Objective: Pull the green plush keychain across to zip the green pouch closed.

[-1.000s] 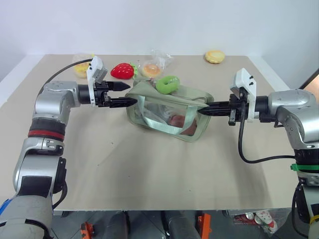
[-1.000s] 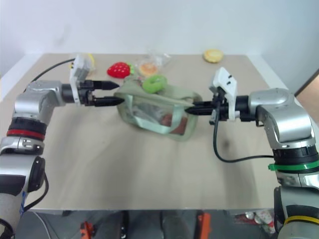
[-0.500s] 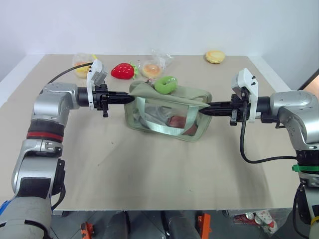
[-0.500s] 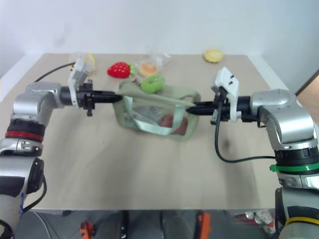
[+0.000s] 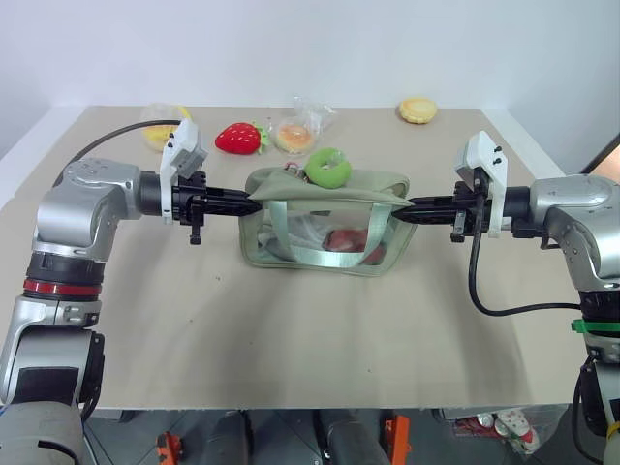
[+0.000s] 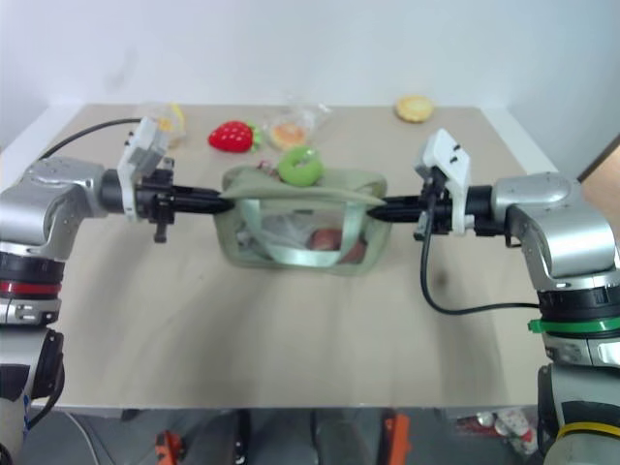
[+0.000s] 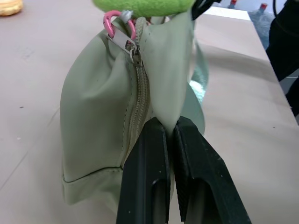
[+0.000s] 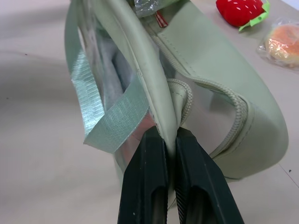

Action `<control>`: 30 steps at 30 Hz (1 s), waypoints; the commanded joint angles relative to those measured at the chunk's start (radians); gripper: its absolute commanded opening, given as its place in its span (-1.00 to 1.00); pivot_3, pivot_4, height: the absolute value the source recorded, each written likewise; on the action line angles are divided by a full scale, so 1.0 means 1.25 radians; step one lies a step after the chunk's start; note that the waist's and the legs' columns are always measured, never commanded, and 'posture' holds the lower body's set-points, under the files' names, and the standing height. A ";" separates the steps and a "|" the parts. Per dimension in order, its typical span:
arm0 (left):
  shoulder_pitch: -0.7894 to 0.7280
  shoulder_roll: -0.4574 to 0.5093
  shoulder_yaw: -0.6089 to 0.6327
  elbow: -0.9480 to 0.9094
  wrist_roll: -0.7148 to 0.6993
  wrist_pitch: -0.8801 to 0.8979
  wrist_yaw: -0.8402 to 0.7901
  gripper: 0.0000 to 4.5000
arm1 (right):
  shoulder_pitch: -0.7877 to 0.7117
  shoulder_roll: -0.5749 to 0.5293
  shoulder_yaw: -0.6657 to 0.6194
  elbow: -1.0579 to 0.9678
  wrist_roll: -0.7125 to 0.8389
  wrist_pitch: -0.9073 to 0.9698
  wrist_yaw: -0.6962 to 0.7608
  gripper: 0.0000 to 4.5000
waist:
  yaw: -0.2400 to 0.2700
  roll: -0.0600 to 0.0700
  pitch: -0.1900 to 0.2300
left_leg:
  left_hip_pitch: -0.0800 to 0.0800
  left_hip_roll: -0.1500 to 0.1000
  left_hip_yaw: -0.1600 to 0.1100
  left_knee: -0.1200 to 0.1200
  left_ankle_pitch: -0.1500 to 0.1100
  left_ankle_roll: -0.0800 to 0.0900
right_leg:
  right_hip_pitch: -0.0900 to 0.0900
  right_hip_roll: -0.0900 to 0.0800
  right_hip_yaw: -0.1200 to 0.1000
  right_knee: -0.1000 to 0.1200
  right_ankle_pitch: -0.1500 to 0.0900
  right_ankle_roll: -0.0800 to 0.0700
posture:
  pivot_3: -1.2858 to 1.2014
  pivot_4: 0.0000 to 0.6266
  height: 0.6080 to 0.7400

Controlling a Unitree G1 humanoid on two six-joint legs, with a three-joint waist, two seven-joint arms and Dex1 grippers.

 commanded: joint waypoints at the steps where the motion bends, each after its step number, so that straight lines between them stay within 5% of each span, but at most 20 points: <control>1: 0.008 0.002 -0.003 -0.040 -0.015 -0.018 0.000 -0.97 | -0.027 0.005 -0.018 -0.023 0.005 -0.038 0.005 -1.00 | 0.000 0.000 0.000 | 0.000 0.000 0.000 0.000 0.000 0.000 | 0.000 0.000 0.000 0.000 0.000 0.000 | 0.03 -0.52 1.00; 2: 0.012 0.002 -0.003 -0.039 -0.013 -0.021 0.001 -0.97 | -0.027 0.010 -0.023 -0.022 0.004 -0.044 0.001 -1.00 | 0.000 0.000 0.000 | 0.000 0.000 0.000 0.000 0.000 0.000 | 0.000 0.000 0.000 0.000 0.000 0.000 | 0.03 -0.52 1.00; 15: 0.028 -0.013 -0.008 -0.029 -0.014 -0.050 0.015 -1.00 | -0.100 -0.012 -0.175 -0.061 0.217 0.060 0.048 0.99 | 0.003 0.000 0.000 | 0.000 0.000 0.000 0.000 0.000 0.000 | 0.000 0.000 0.000 0.000 0.000 0.000 | 0.03 -0.52 1.00; 20: 0.038 -0.019 -0.010 -0.030 -0.014 -0.062 0.021 -1.00 | -0.245 -0.002 -0.098 0.048 0.056 -0.087 -0.021 0.99 | 0.003 0.001 0.000 | 0.001 0.000 0.000 0.000 0.000 0.000 | 0.001 0.000 0.000 0.000 0.001 0.000 | 0.03 -0.52 1.00; 30: 0.064 -0.020 -0.001 -0.064 -0.030 -0.055 0.041 -1.00 | -0.247 0.014 0.171 0.063 -0.386 -0.577 -0.097 0.99 | 0.005 0.000 0.000 | -0.001 -0.001 0.001 0.000 0.000 0.000 | -0.001 -0.001 0.001 -0.001 0.000 0.001 | 0.03 -0.52 1.00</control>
